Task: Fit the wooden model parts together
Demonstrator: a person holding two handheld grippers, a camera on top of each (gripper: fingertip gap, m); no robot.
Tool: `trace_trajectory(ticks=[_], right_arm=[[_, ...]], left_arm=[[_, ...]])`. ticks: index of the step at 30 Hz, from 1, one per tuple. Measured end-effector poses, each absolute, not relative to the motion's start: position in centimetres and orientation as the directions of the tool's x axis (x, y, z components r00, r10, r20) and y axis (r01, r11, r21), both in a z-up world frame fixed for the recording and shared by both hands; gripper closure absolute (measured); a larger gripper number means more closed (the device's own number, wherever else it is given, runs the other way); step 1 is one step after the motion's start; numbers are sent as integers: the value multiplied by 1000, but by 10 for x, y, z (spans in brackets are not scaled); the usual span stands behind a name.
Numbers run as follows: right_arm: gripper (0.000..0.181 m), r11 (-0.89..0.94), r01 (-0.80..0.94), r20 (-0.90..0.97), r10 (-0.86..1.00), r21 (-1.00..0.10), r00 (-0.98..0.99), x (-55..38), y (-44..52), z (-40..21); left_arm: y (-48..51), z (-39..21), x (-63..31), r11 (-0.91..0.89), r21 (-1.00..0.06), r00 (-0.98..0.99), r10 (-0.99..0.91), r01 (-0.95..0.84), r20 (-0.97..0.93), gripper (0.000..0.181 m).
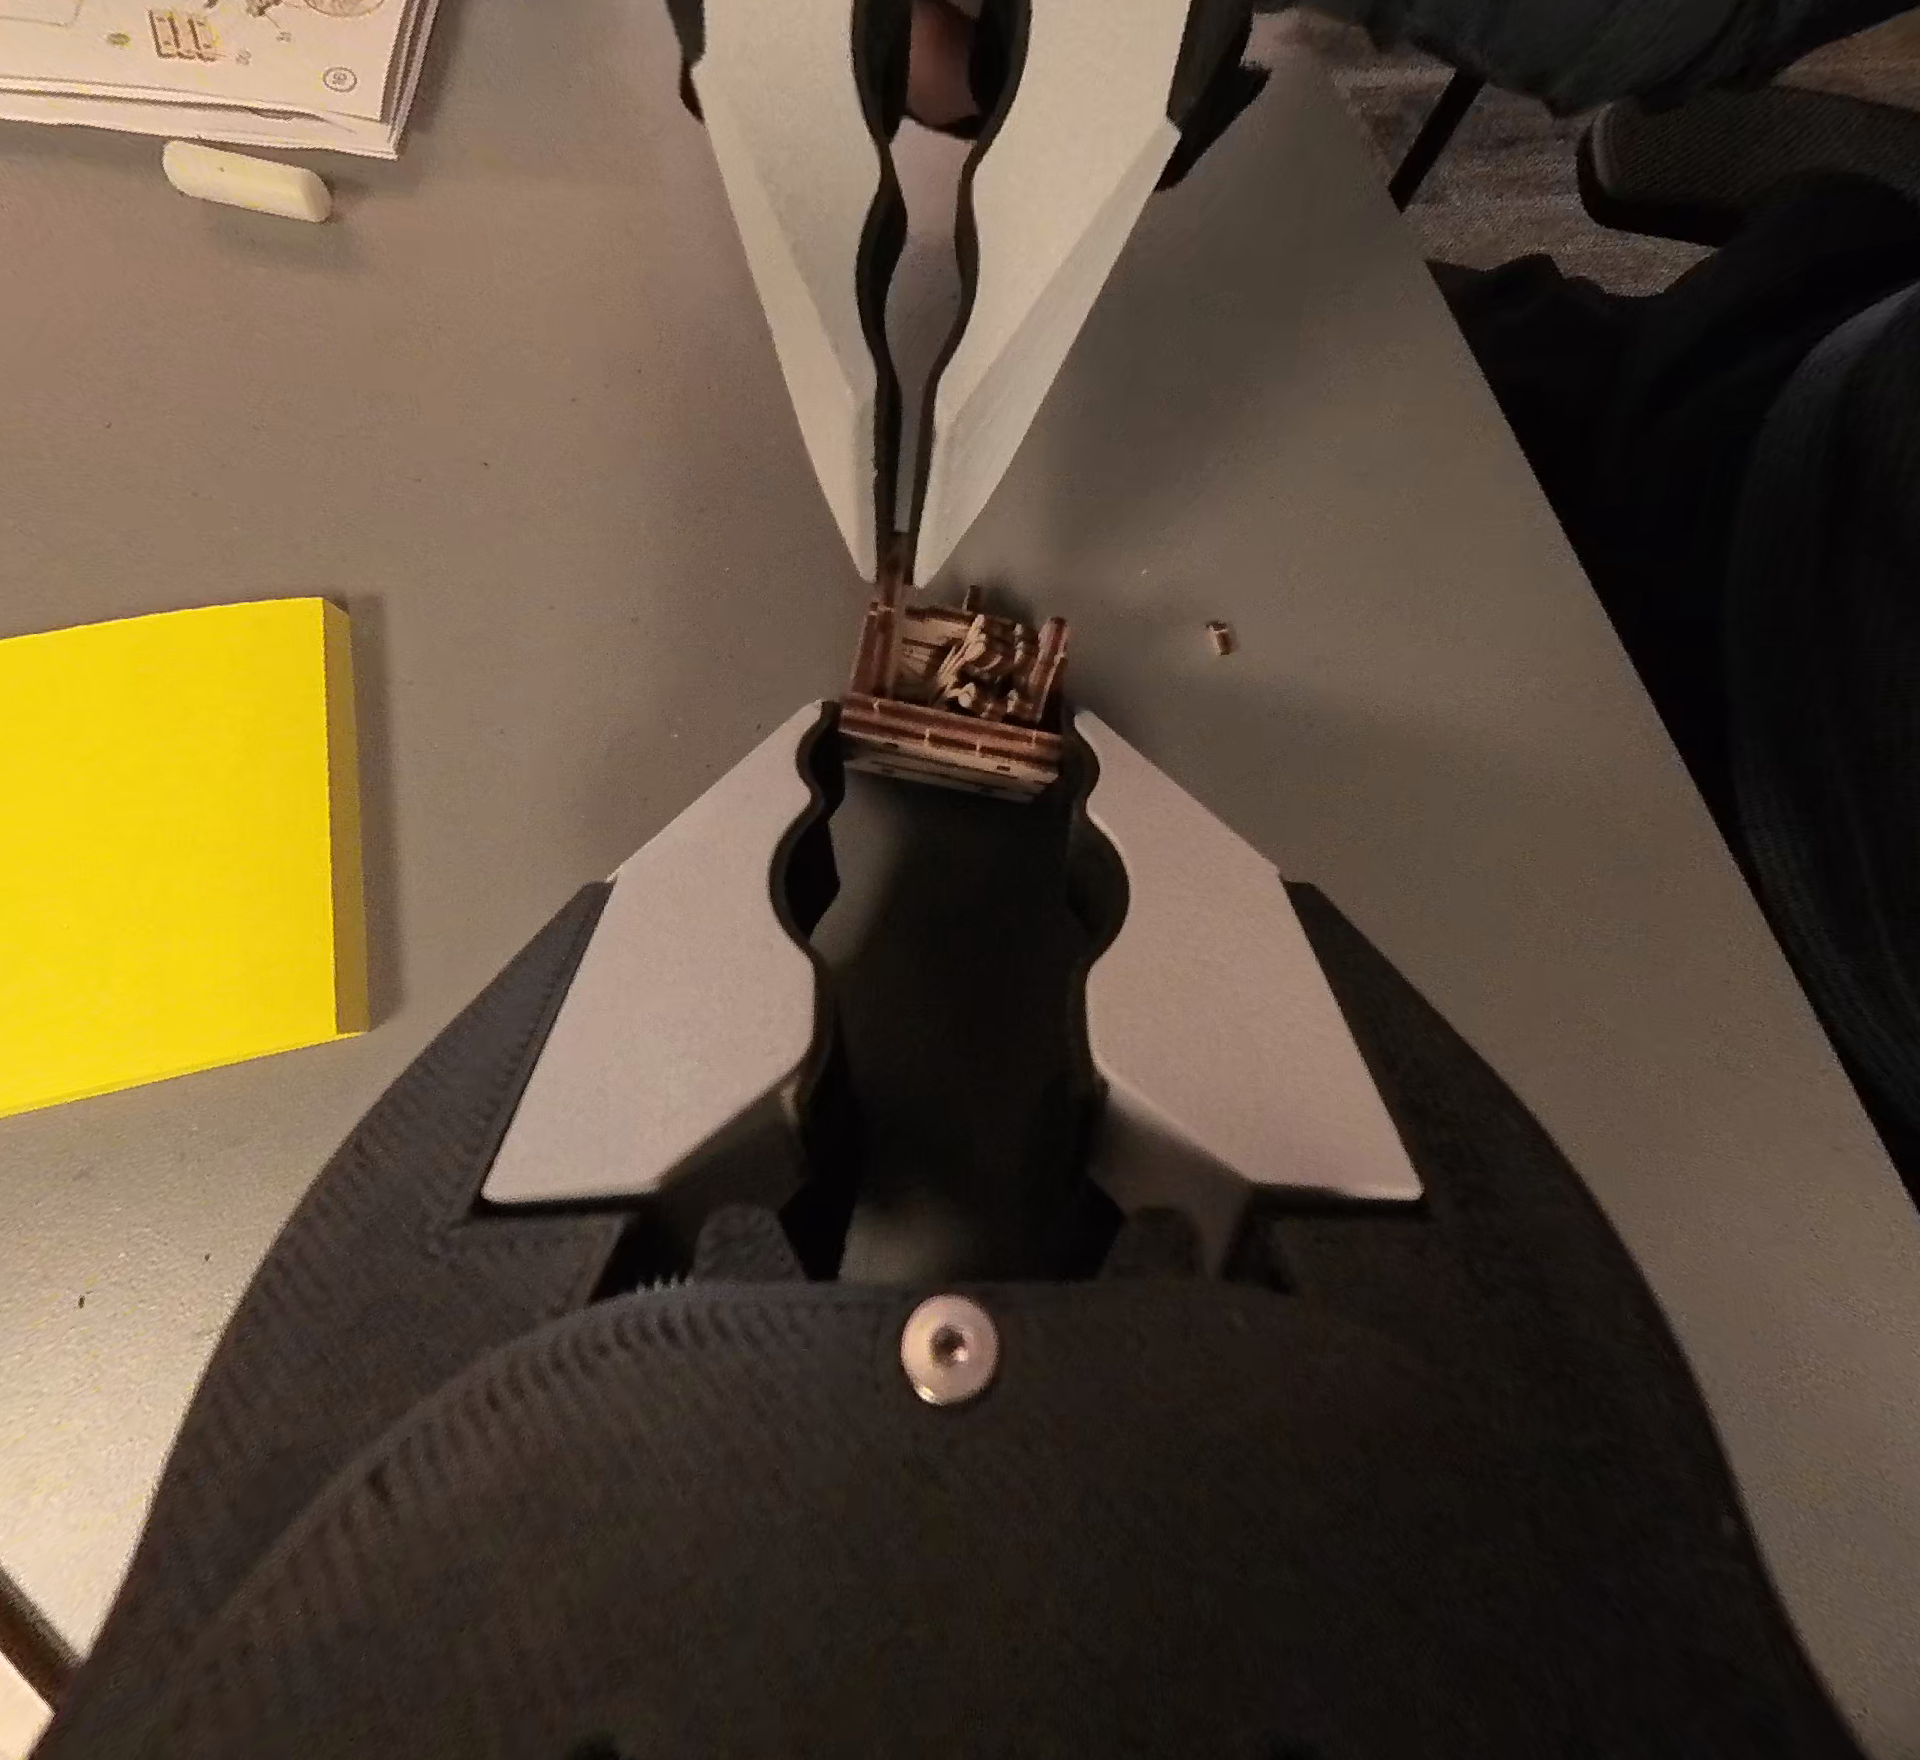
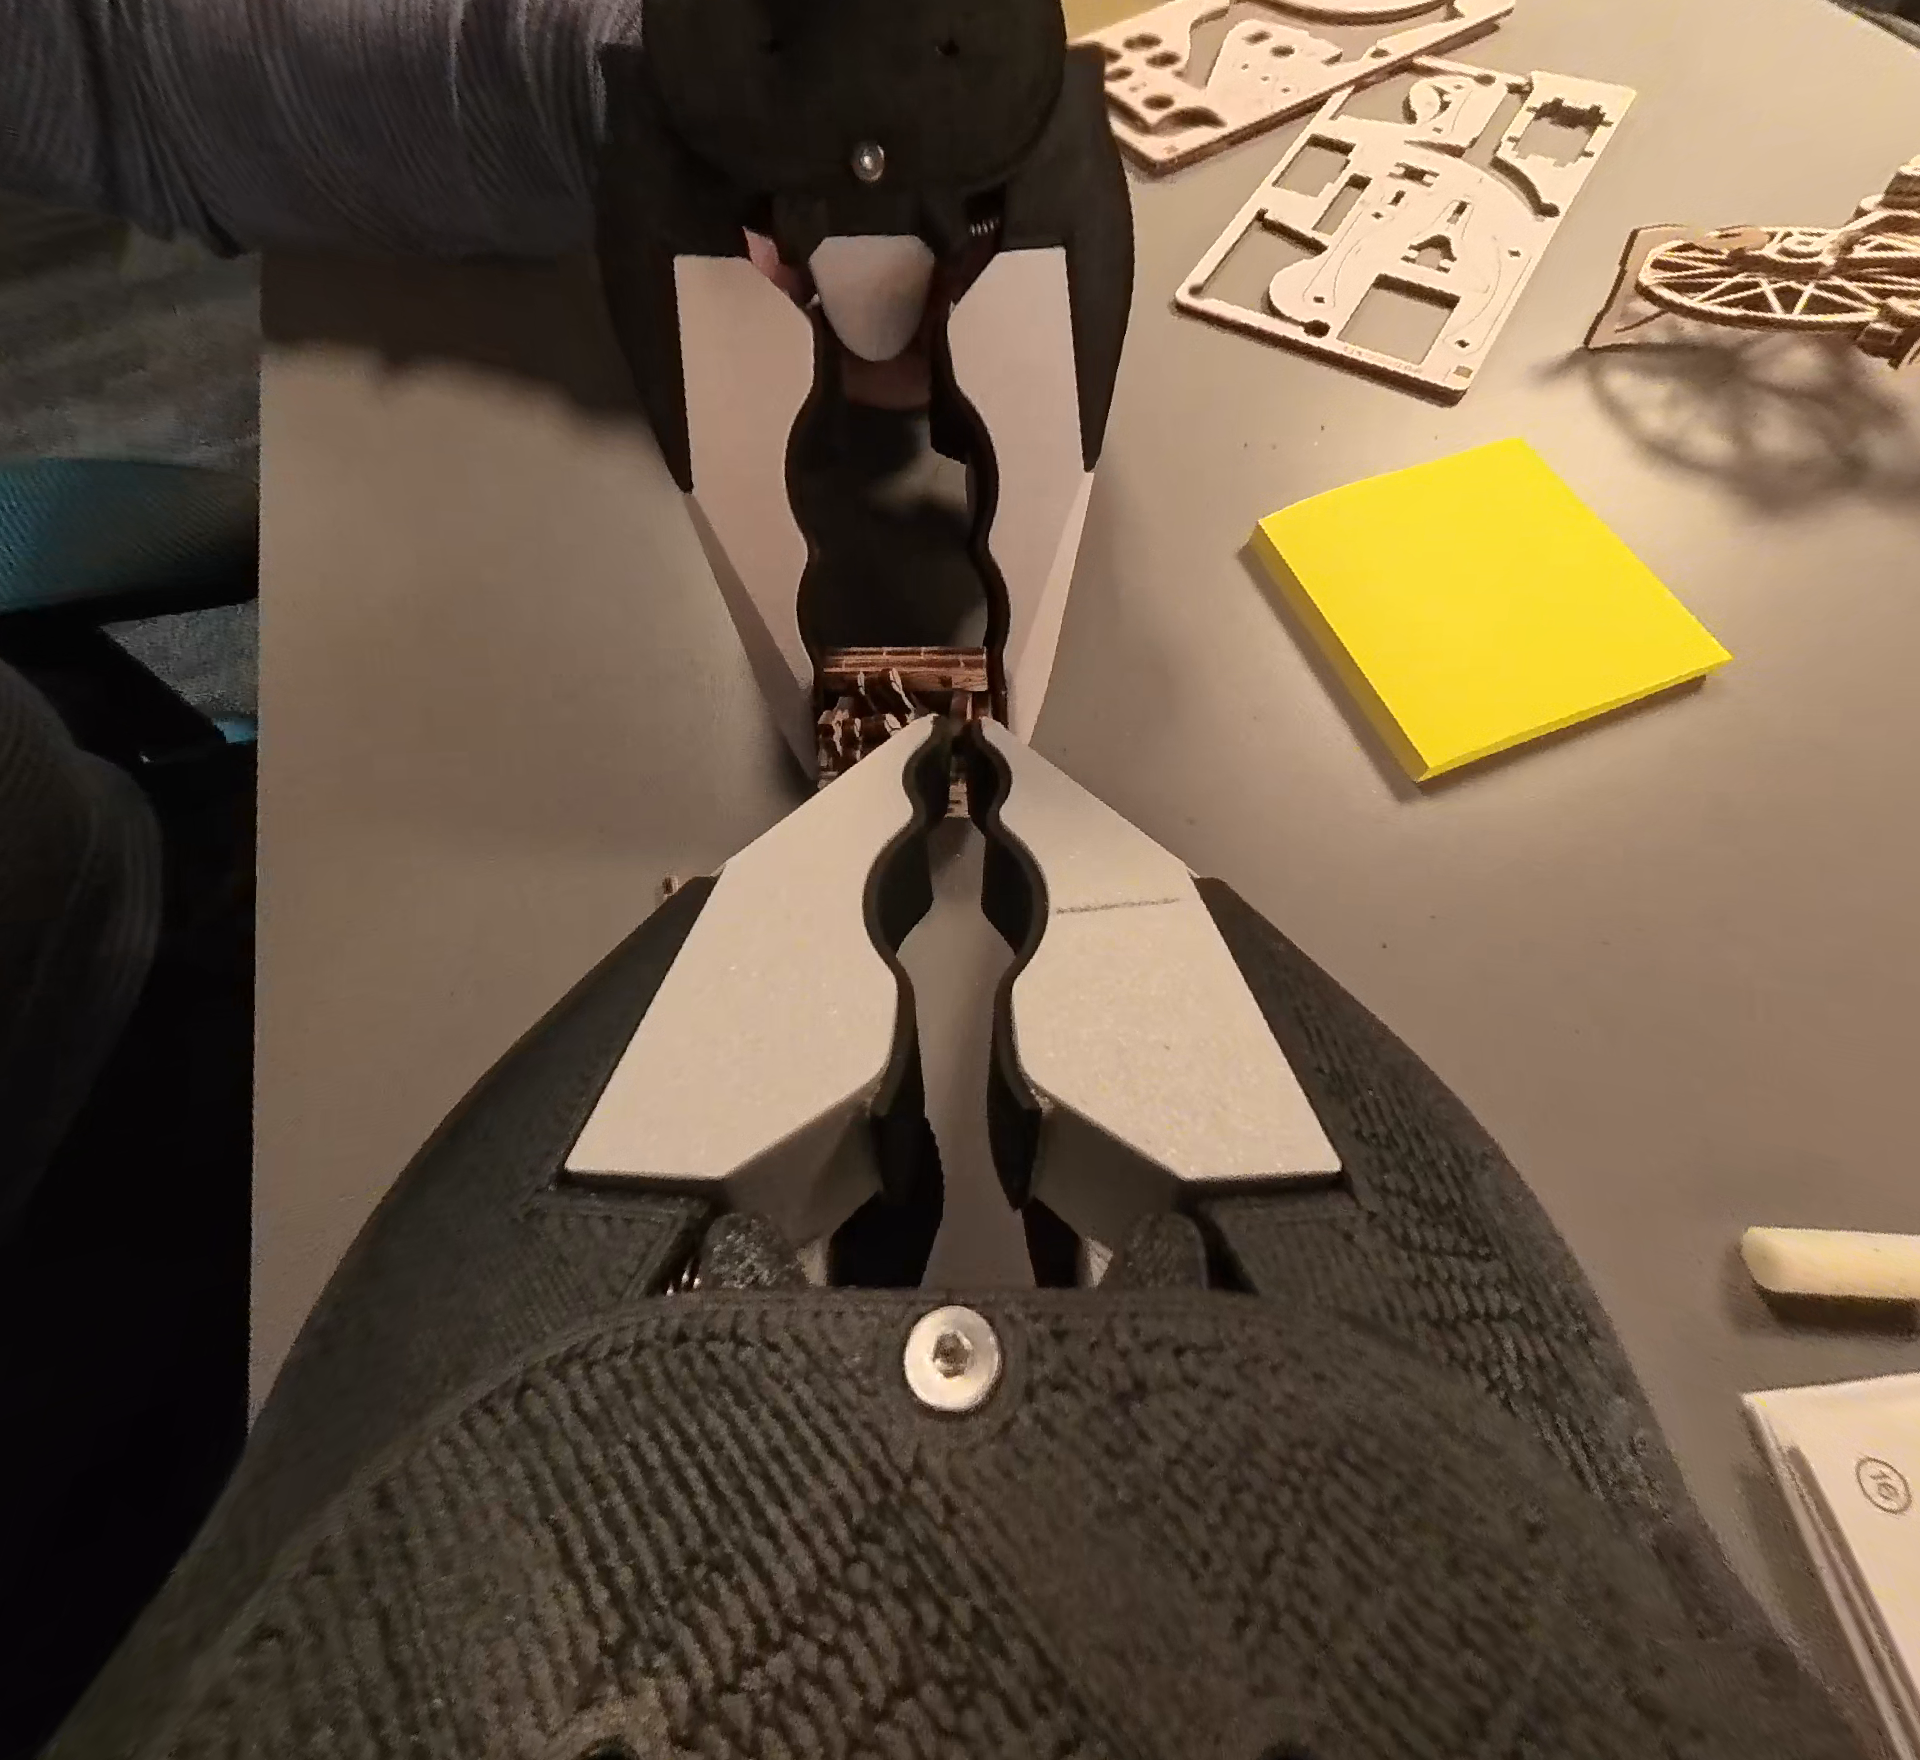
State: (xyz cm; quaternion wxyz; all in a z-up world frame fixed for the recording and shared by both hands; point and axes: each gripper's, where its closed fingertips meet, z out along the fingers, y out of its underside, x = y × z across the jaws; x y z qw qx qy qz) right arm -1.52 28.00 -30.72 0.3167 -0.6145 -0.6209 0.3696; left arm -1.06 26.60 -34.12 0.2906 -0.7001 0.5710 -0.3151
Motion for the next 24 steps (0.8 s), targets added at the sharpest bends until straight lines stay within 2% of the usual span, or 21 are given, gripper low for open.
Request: trace_trajectory(ticks=[9,12,24], right_arm=[[179,-31,586,-80,995,-809,-58,-16,275,-308],[178,-10,643,-45,998,-766,-39,-15,280,-318],[181,-37,575,-64,998,-818,-28,-19,280,-318]], left_arm=[[266,-341,-11,-177,-767,149,-983,-617,107,141],[266,-341,-11,-175,-767,149,-983,-618,105,141],[266,-341,-11,-174,-766,149,-983,-619,104,141]])
